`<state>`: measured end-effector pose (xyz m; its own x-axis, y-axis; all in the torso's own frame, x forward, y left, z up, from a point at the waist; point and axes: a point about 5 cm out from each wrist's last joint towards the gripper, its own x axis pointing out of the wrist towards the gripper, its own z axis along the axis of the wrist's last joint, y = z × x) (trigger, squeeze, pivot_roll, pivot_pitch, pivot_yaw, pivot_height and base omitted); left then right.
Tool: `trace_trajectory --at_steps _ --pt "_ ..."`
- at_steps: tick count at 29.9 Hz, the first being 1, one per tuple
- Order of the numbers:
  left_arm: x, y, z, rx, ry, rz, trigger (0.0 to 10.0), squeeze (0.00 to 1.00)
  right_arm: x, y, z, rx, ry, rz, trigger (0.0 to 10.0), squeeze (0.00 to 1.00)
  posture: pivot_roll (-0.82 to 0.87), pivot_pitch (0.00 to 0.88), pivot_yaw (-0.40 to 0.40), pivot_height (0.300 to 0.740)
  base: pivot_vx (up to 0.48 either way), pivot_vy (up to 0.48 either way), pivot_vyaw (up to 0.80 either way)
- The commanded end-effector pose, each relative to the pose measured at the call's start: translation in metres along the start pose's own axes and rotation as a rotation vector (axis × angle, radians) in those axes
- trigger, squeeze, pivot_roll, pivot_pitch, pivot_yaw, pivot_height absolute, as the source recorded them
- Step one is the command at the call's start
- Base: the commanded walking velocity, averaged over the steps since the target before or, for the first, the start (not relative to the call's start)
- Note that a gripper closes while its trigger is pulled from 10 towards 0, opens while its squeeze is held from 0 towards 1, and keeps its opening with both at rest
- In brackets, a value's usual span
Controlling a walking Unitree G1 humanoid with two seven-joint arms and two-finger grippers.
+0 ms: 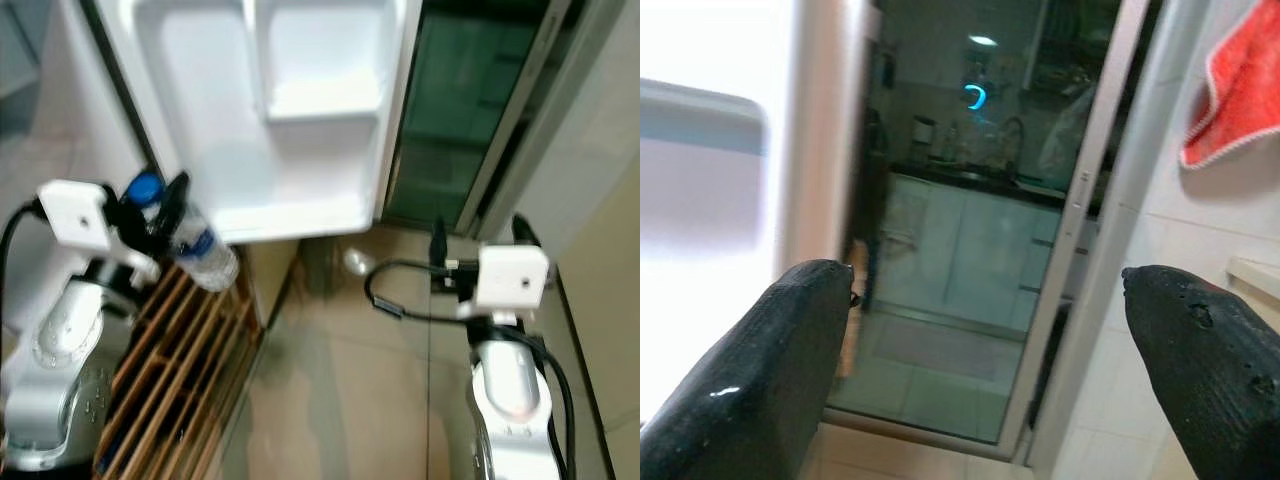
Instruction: Restocking fridge
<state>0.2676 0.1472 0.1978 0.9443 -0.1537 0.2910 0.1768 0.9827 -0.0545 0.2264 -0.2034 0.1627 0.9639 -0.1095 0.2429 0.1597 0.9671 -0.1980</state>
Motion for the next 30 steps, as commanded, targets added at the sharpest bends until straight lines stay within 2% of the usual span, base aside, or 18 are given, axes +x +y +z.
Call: trace_trajectory --at_steps 1,4,6,9,14,16,17,20,23,26,29,30 --pt "0.007 -0.005 0.006 0.012 -0.021 0.012 10.0 0.00 0.002 -0.002 -0.002 -0.012 0.017 0.006 10.0 0.00 -0.12 0.000 0.039 0.740 0.000 0.000 0.00" --pt "0.008 -0.004 0.006 0.010 -0.018 0.014 10.0 0.00 0.002 -0.002 -0.002 -0.011 0.017 0.007 10.0 0.00 -0.12 0.000 0.039 0.740 0.000 0.000 0.00" --pt "0.017 -0.007 0.012 -0.008 -0.038 0.009 10.0 0.00 0.000 0.000 -0.005 -0.007 0.027 0.012 10.0 0.00 -0.13 0.000 0.041 0.740 0.000 0.000 0.00" --pt "0.019 -0.016 0.014 -0.009 -0.047 -0.040 10.0 0.00 -0.001 0.001 -0.007 -0.007 0.034 0.013 10.0 0.00 -0.13 0.000 0.046 0.740 0.000 0.000 0.00" --pt "0.024 -0.020 0.014 -0.011 -0.048 -0.074 10.0 0.00 -0.001 0.002 -0.009 -0.006 0.042 0.016 10.0 0.00 -0.14 0.000 0.056 0.740 0.000 0.000 0.00" --pt "0.033 -0.021 0.016 -0.010 -0.068 -0.077 10.0 0.00 -0.001 0.003 -0.011 -0.001 0.052 0.012 10.0 0.00 -0.14 0.000 0.055 0.740 0.000 0.000 0.00" --pt "0.033 -0.021 0.016 -0.010 -0.068 -0.077 10.0 0.00 -0.001 0.003 -0.011 -0.001 0.052 0.012 10.0 0.00 -0.14 0.000 0.055 0.740 0.000 0.000 0.00" --pt "0.045 -0.024 0.017 0.010 -0.116 -0.086 10.0 0.00 -0.002 0.006 -0.012 0.004 0.056 0.017 10.0 0.00 -0.14 0.000 0.055 0.740 0.000 0.000 0.00" --pt "0.062 -0.035 0.017 0.041 -0.168 -0.119 10.0 0.00 -0.003 0.010 -0.012 0.009 0.057 0.031 10.0 0.00 -0.15 0.000 0.057 0.740 0.000 0.000 0.00" --pt "0.076 -0.042 0.014 0.080 -0.183 -0.139 10.0 0.00 -0.006 0.012 -0.012 0.017 0.069 0.049 10.0 0.00 -0.16 0.008 0.062 0.740 0.000 0.000 0.00" --pt "0.078 -0.043 0.013 0.096 -0.183 -0.139 10.0 0.00 -0.007 0.012 -0.013 0.020 0.076 0.053 10.0 0.00 -0.17 0.023 0.064 0.740 0.000 0.000 0.00" --pt "0.082 -0.051 0.012 0.159 -0.196 -0.164 10.0 0.00 -0.010 0.013 -0.015 0.023 0.090 0.065 10.0 0.00 -0.18 0.033 0.062 0.740 0.000 0.000 0.00"
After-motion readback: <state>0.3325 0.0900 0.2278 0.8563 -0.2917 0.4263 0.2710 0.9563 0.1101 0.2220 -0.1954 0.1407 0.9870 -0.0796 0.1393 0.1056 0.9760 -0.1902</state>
